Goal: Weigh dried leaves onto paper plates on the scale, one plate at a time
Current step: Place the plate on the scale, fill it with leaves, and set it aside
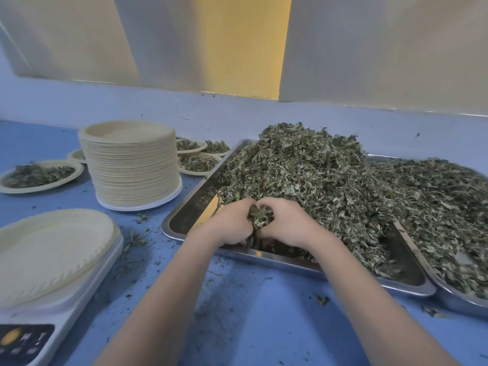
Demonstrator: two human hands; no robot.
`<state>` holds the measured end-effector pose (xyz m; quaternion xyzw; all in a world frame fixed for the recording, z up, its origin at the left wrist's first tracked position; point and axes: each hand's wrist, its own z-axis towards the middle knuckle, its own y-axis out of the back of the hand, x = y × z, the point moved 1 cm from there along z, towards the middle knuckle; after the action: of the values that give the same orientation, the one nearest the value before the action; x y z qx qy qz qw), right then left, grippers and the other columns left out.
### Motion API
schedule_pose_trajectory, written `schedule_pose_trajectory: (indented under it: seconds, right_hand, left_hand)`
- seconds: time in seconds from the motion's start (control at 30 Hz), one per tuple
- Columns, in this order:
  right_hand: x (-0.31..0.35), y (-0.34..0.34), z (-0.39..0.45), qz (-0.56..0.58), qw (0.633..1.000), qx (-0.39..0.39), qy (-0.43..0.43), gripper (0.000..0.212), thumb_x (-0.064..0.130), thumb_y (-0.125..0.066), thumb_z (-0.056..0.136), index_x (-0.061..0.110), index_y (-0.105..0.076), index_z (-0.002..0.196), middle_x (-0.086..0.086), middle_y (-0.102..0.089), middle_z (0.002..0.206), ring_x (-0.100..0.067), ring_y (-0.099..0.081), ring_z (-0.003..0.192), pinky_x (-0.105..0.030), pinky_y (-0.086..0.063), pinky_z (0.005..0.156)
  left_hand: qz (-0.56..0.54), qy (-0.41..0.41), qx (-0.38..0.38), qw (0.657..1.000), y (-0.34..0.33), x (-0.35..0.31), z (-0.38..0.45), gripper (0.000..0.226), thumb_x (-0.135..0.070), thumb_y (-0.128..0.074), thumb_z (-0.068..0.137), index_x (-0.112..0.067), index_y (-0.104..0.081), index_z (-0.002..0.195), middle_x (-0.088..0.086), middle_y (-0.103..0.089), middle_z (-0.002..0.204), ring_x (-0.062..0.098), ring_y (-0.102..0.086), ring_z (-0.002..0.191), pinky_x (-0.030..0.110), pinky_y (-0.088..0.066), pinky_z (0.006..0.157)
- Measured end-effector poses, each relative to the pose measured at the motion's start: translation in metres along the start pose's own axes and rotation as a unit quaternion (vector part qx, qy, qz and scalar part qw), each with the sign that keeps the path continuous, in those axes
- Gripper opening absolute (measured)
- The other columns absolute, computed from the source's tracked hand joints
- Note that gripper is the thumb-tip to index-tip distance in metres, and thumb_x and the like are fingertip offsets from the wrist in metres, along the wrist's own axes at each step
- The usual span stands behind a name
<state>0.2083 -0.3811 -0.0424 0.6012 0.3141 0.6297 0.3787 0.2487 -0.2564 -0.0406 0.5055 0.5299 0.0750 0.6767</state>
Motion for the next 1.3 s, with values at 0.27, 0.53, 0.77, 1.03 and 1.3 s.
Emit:
schedule_pose_trajectory:
  seconds: [0.27,0.53,0.77,1.03,1.3]
  right_hand:
    - [0.086,-0.004,0.024,0.053,0.996,0.014,0.066,0.072,0.014,-0.072,0.076,0.021,-0.042,0.141,-0.009,-0.056,0.126,-0.008,-0.06,0.059,-0.014,-0.039,0.039]
    - [0.224,-0.059,0.036,0.166,0.961,0.101,0.197,0.036,-0.003,-0.069,0.075,0.019,-0.063,0.103,0.0,-0.064,0.076,-0.004,-0.062,0.048,-0.024,-0.057,0.053]
    - [0.238,-0.075,0.045,-0.119,0.957,0.186,0.19,0.077,0.032,-0.078,0.075,0.031,-0.038,0.141,0.002,-0.048,0.136,-0.016,-0.053,0.11,-0.029,-0.043,0.081]
    - [0.239,-0.072,0.042,-0.003,0.967,0.133,0.216,0.045,0.031,-0.069,0.084,0.038,-0.056,0.126,0.007,-0.058,0.12,-0.01,-0.058,0.103,-0.026,-0.044,0.082]
    - [0.247,-0.082,0.038,0.026,0.963,0.11,0.246,0.023,0.03,-0.066,0.087,0.038,-0.067,0.108,0.011,-0.065,0.106,-0.003,-0.062,0.094,-0.022,-0.047,0.078]
  left_hand:
    - [0.037,0.028,-0.059,0.997,0.077,0.016,-0.04,0.043,0.005,-0.041,0.085,-0.008,-0.047,0.126,0.012,-0.058,0.097,0.022,-0.057,0.077,0.032,-0.05,0.064]
    - [0.014,0.118,-0.159,0.98,0.168,0.085,-0.14,0.027,0.016,-0.042,0.078,0.003,-0.058,0.094,0.024,-0.063,0.086,0.034,-0.064,0.075,0.039,-0.058,0.07]
    - [-0.019,0.174,-0.117,0.978,0.181,0.132,-0.182,0.08,-0.013,-0.068,0.083,-0.03,-0.024,0.147,-0.002,-0.037,0.145,0.019,-0.055,0.106,0.037,-0.055,0.084]
    - [-0.079,0.073,-0.36,0.927,0.184,0.157,-0.184,0.036,-0.004,-0.053,0.084,-0.034,-0.063,0.1,-0.013,-0.066,0.106,0.006,-0.059,0.093,0.024,-0.047,0.08]
    - [-0.158,0.074,-0.555,0.813,0.146,0.193,-0.192,0.039,-0.003,-0.053,0.081,-0.041,-0.063,0.083,-0.02,-0.065,0.087,-0.01,-0.056,0.075,0.012,-0.043,0.064]
